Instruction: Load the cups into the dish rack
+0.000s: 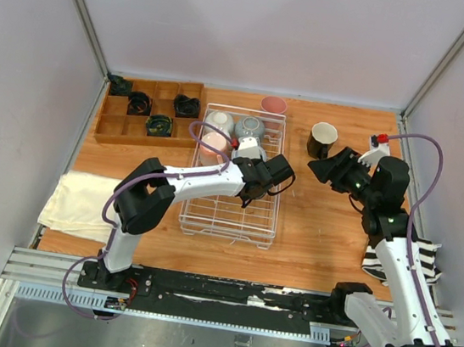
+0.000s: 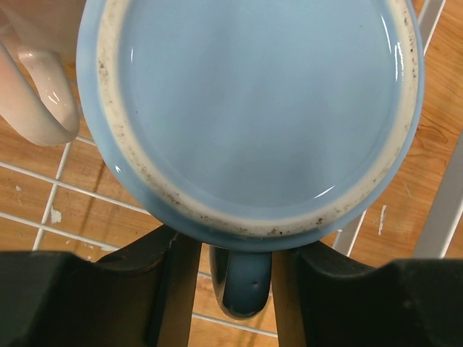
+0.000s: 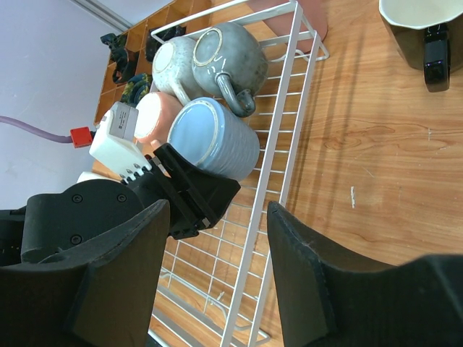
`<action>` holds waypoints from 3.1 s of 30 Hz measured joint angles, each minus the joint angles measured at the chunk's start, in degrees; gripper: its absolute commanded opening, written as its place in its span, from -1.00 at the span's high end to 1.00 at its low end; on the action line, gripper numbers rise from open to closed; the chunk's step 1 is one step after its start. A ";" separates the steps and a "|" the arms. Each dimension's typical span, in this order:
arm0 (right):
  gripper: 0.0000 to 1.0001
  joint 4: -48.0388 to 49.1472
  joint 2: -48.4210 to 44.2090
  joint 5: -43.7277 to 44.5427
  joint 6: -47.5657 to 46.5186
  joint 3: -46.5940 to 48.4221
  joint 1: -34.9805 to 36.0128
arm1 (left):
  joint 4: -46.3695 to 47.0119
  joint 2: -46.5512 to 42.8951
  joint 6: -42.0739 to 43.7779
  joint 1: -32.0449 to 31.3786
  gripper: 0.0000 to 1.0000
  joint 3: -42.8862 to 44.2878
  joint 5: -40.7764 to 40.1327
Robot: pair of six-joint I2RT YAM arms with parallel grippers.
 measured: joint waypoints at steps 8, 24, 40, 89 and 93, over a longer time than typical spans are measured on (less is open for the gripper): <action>-0.15 0.00 -0.02 0.02 -0.02 -0.04 0.02 | -0.46 -0.20 -1.36 -0.02 0.41 -0.17 -0.17; -0.15 -0.28 -0.35 -0.02 -0.20 -0.31 0.09 | 0.26 0.87 2.25 2.14 0.26 0.96 0.59; -0.16 -0.61 -0.28 -0.02 -0.26 -0.31 0.09 | 1.68 2.67 5.81 3.67 0.03 3.10 4.02; -0.24 -27.26 47.65 18.71 -14.23 46.53 -5.66 | 11.02 -41.16 16.83 2.16 -0.44 -14.95 9.49; -0.20 -28.02 49.05 18.53 -15.13 47.06 -6.21 | 13.25 -45.64 21.14 2.82 -0.44 -15.47 14.64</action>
